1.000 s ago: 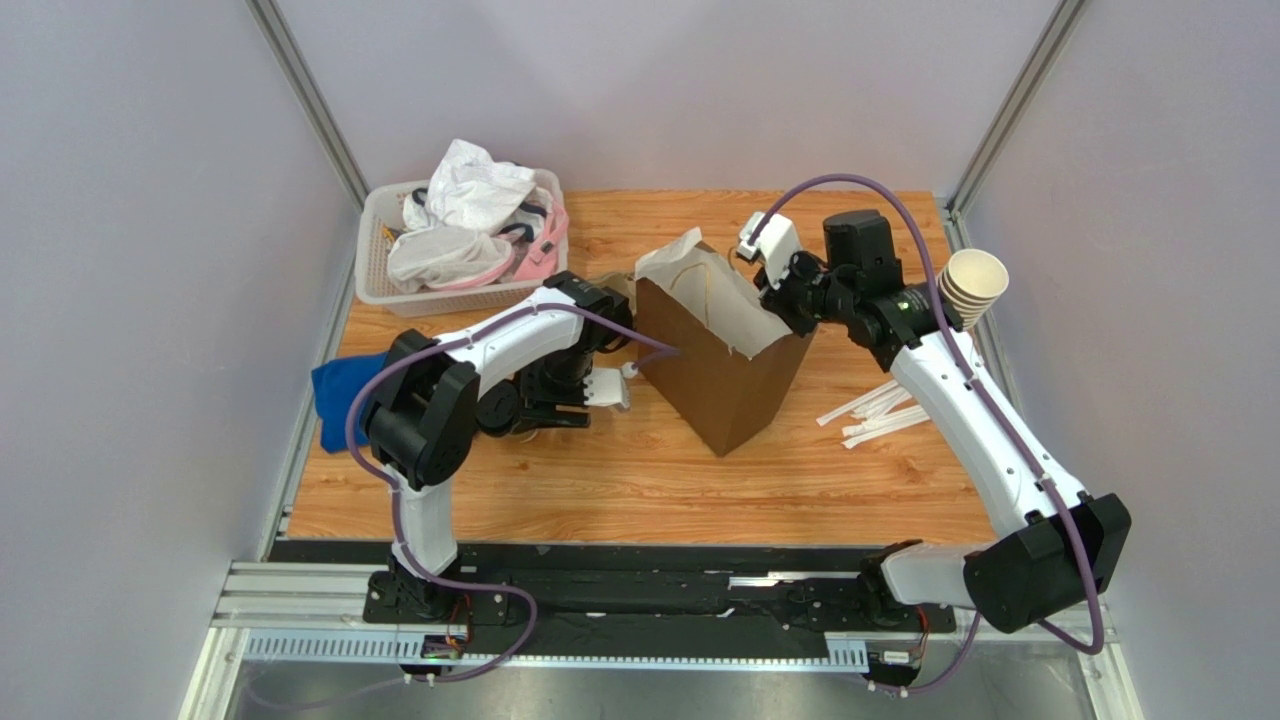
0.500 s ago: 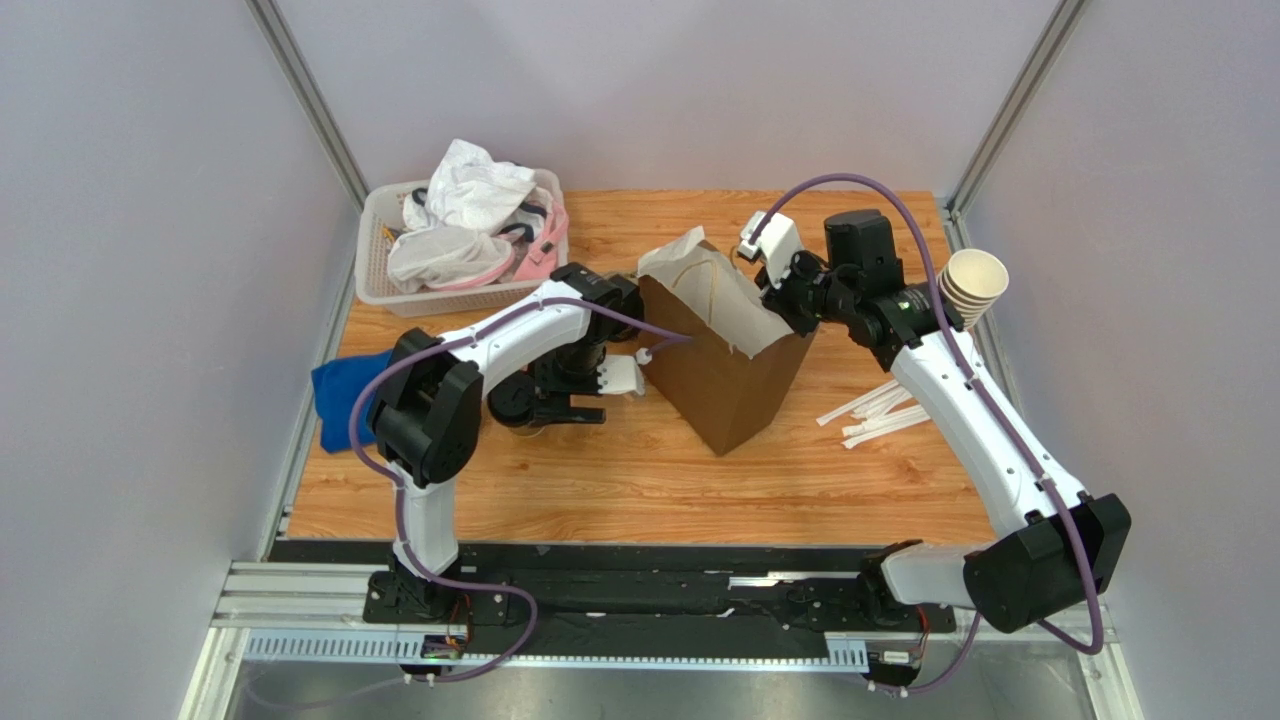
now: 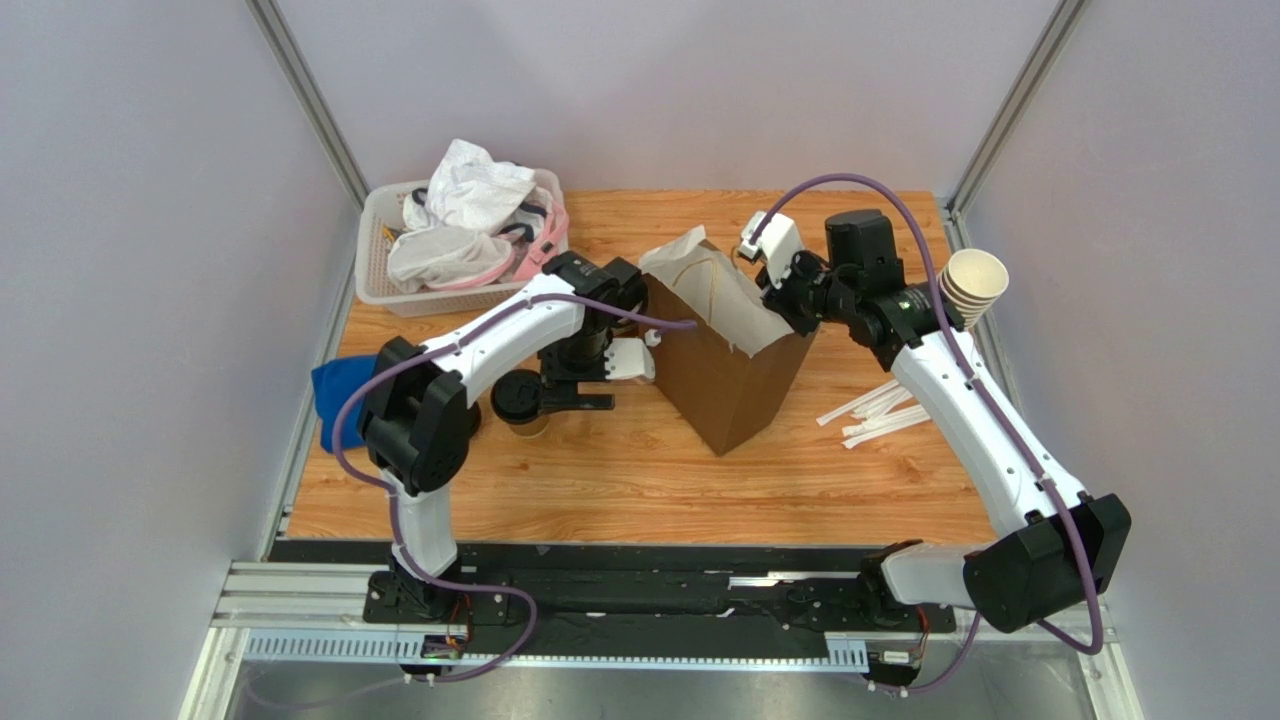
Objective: Pack the takeout coffee
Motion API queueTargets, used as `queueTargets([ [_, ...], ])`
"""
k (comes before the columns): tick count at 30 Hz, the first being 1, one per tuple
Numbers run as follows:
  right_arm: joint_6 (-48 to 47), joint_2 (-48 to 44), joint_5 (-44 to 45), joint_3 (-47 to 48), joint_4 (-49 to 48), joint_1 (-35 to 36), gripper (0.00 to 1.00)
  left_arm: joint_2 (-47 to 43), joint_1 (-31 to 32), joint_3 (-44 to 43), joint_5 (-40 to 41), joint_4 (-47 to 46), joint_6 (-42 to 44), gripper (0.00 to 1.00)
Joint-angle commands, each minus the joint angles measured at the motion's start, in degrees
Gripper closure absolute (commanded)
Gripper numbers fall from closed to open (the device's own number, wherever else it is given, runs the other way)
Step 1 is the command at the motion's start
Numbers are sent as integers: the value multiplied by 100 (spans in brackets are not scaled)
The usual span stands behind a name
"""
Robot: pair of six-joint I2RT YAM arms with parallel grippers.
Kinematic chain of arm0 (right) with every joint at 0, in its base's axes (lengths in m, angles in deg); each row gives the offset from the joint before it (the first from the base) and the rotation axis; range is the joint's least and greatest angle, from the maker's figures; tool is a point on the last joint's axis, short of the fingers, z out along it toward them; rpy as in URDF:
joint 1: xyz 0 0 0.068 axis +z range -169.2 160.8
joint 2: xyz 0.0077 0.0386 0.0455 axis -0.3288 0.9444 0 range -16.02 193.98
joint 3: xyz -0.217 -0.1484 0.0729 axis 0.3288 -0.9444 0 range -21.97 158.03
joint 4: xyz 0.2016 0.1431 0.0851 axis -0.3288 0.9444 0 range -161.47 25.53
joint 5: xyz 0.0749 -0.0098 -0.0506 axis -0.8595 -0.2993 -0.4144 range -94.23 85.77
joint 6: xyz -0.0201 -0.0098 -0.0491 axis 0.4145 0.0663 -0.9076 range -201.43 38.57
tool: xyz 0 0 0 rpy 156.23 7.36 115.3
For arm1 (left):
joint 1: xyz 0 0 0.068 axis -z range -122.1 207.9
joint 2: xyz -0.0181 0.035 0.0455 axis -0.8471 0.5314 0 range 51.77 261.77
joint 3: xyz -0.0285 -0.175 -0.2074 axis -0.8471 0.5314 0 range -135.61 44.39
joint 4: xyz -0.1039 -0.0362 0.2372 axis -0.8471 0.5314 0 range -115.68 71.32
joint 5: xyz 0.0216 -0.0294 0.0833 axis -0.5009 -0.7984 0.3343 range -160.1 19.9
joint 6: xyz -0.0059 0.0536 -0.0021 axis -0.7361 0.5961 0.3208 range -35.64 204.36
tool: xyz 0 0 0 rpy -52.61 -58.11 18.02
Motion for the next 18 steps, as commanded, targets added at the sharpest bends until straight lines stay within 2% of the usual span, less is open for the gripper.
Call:
queueTargets([
  [1, -131, -80, -45, 133, 91, -30, 100, -873, 15, -377, -245, 1931, -73, 1],
  [6, -53, -80, -211, 247, 126, -30, 100, -1724, -257, -491, -694, 1520, -275, 1],
  [9, 62, -132, -527, 283, 117, -30, 100, -2436, -582, -281, -642, 651, -669, 1],
  [12, 167, -194, -783, 274, 56, -4, 100, -3209, -1134, 8, -1000, -351, -1214, 1],
  [16, 211, -230, -1030, 318, 91, 93, 100, -4517, -2014, 1281, -2201, -1975, -2269, 1],
  [18, 220, -230, -1039, 353, 126, 137, 100, -4784, -2200, 1809, -2101, -2286, -2838, 1],
])
